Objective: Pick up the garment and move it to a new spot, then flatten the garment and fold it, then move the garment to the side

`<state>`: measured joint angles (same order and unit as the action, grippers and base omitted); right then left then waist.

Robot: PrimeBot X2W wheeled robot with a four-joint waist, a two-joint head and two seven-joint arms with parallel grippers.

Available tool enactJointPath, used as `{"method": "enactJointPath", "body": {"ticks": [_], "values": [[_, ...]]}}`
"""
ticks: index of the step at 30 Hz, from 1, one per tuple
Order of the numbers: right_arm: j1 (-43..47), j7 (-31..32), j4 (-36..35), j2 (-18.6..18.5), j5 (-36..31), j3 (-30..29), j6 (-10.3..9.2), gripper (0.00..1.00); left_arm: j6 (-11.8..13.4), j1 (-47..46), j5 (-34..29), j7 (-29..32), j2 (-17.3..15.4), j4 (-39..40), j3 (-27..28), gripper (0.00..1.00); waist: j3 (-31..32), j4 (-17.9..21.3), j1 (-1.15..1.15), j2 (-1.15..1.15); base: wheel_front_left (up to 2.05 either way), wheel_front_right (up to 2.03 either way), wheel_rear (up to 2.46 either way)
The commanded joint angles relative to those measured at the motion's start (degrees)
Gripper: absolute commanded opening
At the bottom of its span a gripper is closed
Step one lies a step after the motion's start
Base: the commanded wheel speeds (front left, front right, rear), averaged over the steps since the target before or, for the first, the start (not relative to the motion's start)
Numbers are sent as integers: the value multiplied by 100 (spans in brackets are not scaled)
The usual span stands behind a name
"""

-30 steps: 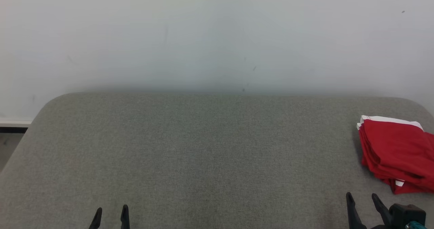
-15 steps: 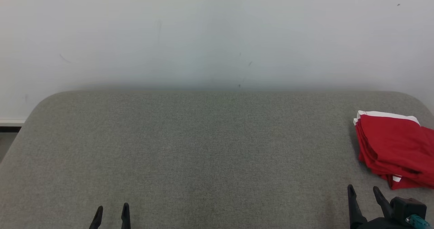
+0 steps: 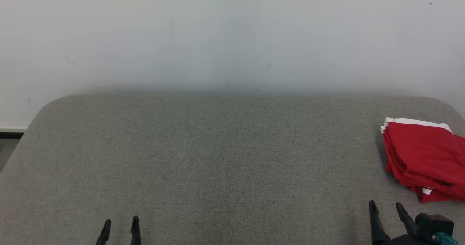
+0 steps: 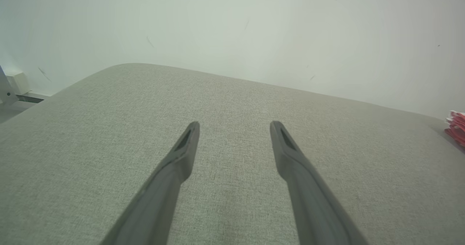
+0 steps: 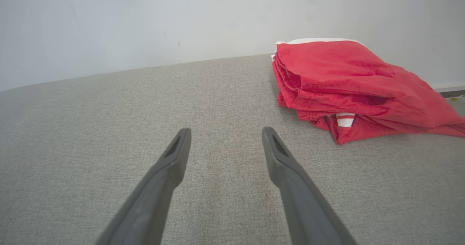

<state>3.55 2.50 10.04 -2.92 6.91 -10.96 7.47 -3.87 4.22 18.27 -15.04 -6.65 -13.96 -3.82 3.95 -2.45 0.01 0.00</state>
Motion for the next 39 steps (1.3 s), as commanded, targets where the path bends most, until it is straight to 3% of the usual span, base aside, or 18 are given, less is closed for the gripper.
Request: {"method": "enactJointPath", "body": {"ticks": [1,3,4,7,24,39], "values": [[-7,-18,22,7,52,19,1,100,-12,-61,52,-19,15,-6,4,100,-3,0,-1,0,0,0,0],[-12,-16,36,6,68,37,1,100,-21,-64,74,-19,23,-20,-1,100,-4,2,-1,0,0,0,0],[9,2,57,5,50,35,0,0,-18,-6,5,2,16,-30,-4,0,-4,1,0,0,0,0,0],[59,13,228,21,62,25,0,0,-17,70,11,31,46,-187,-10,0,-6,2,0,0,0,0,0],[-223,122,283,14,2032,11,1,0,-100,-375,1741,530,123,-309,158,0,-65,38,0,0,0,0,0],[-378,170,300,10,3312,24,1,0,-154,-658,2864,846,173,-382,256,0,-112,65,0,0,0,0,0]]}}
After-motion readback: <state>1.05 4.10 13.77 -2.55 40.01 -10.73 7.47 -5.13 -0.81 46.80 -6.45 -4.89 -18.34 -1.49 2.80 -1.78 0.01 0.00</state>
